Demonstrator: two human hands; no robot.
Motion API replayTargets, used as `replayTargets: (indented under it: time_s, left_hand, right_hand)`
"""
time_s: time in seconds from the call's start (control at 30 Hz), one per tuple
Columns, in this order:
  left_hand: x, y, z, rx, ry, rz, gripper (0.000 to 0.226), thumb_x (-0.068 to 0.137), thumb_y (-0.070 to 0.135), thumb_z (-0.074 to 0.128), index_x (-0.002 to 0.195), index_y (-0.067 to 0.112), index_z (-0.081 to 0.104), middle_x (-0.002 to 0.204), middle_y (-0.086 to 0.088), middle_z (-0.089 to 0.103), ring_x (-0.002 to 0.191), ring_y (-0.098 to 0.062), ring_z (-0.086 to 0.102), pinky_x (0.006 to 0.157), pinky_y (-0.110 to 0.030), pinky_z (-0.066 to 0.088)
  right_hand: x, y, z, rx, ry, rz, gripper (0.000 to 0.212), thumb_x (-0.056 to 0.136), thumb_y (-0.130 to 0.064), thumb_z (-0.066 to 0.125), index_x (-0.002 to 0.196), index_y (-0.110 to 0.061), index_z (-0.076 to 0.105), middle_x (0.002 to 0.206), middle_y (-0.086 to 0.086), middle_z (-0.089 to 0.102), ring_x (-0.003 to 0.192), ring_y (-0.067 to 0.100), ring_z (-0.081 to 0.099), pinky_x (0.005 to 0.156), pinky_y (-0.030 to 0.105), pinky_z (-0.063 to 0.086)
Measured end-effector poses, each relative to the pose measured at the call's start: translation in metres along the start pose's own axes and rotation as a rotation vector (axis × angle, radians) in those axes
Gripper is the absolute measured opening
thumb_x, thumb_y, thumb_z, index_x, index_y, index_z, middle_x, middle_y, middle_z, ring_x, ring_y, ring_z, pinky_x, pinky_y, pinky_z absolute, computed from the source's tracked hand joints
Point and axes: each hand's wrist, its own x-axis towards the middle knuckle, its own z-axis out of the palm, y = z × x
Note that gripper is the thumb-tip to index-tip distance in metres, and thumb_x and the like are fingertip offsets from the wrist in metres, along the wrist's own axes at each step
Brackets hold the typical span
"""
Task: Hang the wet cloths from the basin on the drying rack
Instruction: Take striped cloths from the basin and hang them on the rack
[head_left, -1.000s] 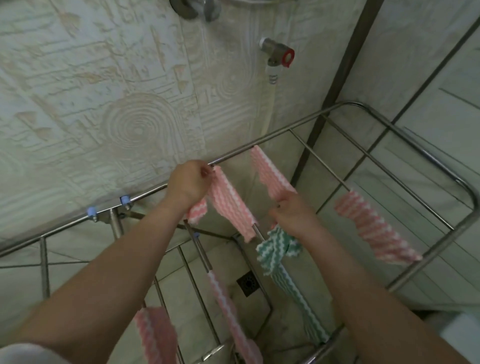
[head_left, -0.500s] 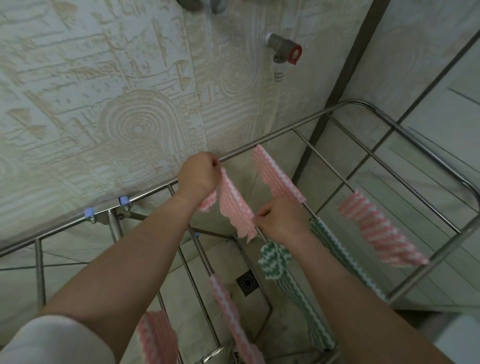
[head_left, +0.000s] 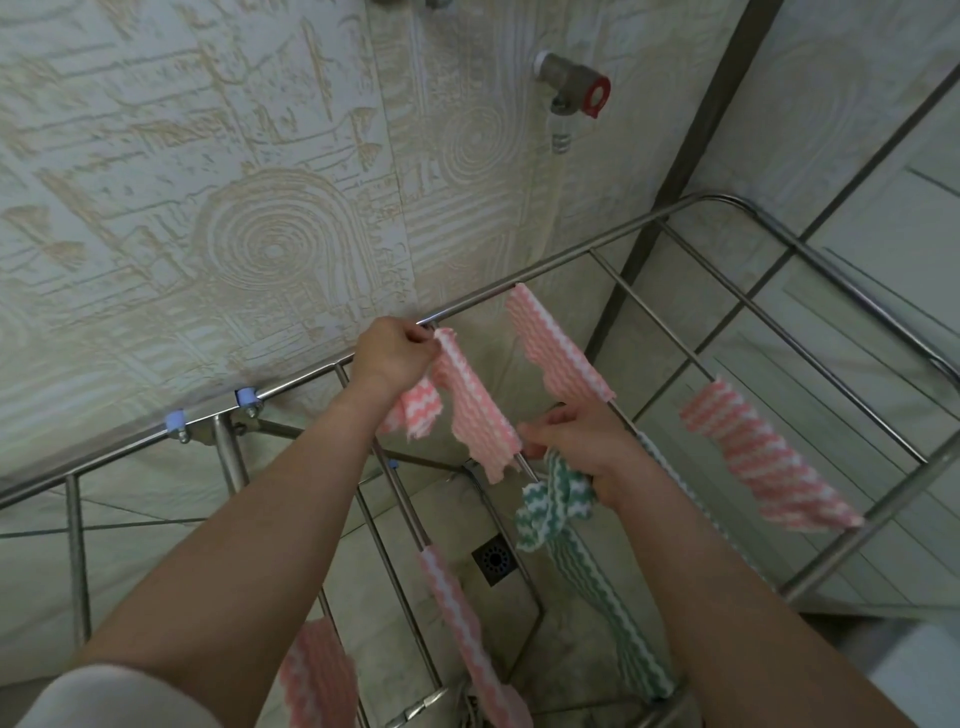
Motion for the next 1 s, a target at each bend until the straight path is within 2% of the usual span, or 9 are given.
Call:
replayTargets:
  time_s: [0.07,0.13,0.27,0.37,0.47,0.57,0.67,0.8,1.0]
  left_hand:
    - [-0.003,0.004,-0.002,-0.020,-0.003,-0.024,0.017,0.081,0.017,0.060,0.076,0.006,0.071,0.067,-0.007,0.064,0.060,-0.018,0.055,0.058,-0.027,0.043]
    - [-0.003,0.009,-0.006,-0.070,0.013,-0.040,0.025,0.085,0.023,0.053,0.073,0.006,0.066,0.061,-0.003,0.056,0.056,-0.018,0.049,0.054,-0.027,0.037]
    - [0.000,0.012,-0.012,-0.184,-0.011,-0.090,0.028,0.091,0.026,0.050,0.068,0.013,0.061,0.063,-0.002,0.058,0.057,-0.015,0.053,0.055,-0.025,0.040]
    - [0.007,0.007,-0.014,-0.116,0.034,-0.067,0.023,0.084,0.022,0.059,0.064,0.013,0.065,0.063,-0.001,0.061,0.061,-0.015,0.056,0.062,-0.026,0.045]
    - [0.010,0.003,-0.016,0.159,0.037,-0.005,0.018,0.082,0.029,0.062,0.076,0.016,0.072,0.073,-0.003,0.067,0.073,-0.019,0.061,0.068,-0.029,0.047]
    - [0.004,0.004,-0.014,0.371,0.051,0.036,0.024,0.083,0.032,0.060,0.075,0.013,0.070,0.067,-0.005,0.063,0.069,-0.024,0.060,0.062,-0.027,0.039]
    - [-0.002,0.006,-0.013,0.394,0.085,0.061,0.021,0.084,0.032,0.060,0.082,0.015,0.073,0.071,-0.005,0.067,0.066,-0.021,0.059,0.060,-0.026,0.040]
    - [-0.005,0.008,-0.012,0.272,0.214,0.184,0.022,0.083,0.037,0.065,0.098,0.022,0.070,0.092,0.000,0.071,0.083,-0.020,0.065,0.072,-0.029,0.049]
    - [-0.019,0.011,-0.001,0.449,0.049,0.320,0.046,0.079,0.051,0.067,0.110,0.016,0.065,0.103,-0.003,0.061,0.087,-0.020,0.058,0.067,-0.027,0.039]
  right_hand:
    - [0.001,-0.001,-0.002,-0.016,-0.039,0.030,0.021,0.070,-0.013,0.082,0.081,0.000,0.069,0.080,0.011,0.072,0.088,0.027,0.068,0.087,0.041,0.055]
    - [0.001,-0.003,-0.004,-0.011,-0.064,0.056,0.022,0.068,-0.009,0.083,0.083,-0.004,0.067,0.087,0.011,0.071,0.090,0.024,0.068,0.083,0.035,0.055]
    - [0.002,-0.004,-0.001,0.020,-0.022,0.053,0.020,0.068,-0.002,0.081,0.073,-0.010,0.064,0.090,0.003,0.064,0.089,0.016,0.057,0.084,0.030,0.048]
    - [0.006,0.000,0.001,0.017,0.015,0.061,0.015,0.065,0.001,0.076,0.070,-0.006,0.064,0.088,0.012,0.065,0.089,0.026,0.061,0.081,0.036,0.055]
    - [0.006,0.000,0.000,-0.050,-0.017,0.061,0.016,0.069,-0.009,0.071,0.060,-0.008,0.059,0.076,0.010,0.060,0.075,0.022,0.056,0.065,0.028,0.047]
    - [0.003,-0.004,0.002,-0.107,-0.076,0.049,0.025,0.074,-0.025,0.079,0.077,-0.004,0.067,0.087,0.008,0.067,0.082,0.017,0.060,0.058,0.021,0.042]
    - [0.004,-0.005,0.005,-0.097,-0.045,0.037,0.036,0.074,-0.021,0.080,0.097,0.003,0.068,0.098,0.013,0.069,0.093,0.022,0.063,0.060,0.020,0.043]
    - [0.002,-0.003,0.005,-0.061,-0.006,0.013,0.012,0.073,-0.007,0.075,0.078,-0.001,0.067,0.078,0.014,0.063,0.073,0.020,0.056,0.067,0.027,0.045]
    - [-0.002,-0.003,0.005,-0.084,-0.040,0.020,0.014,0.072,-0.014,0.076,0.077,-0.007,0.065,0.076,0.010,0.059,0.068,0.018,0.052,0.058,0.024,0.041]
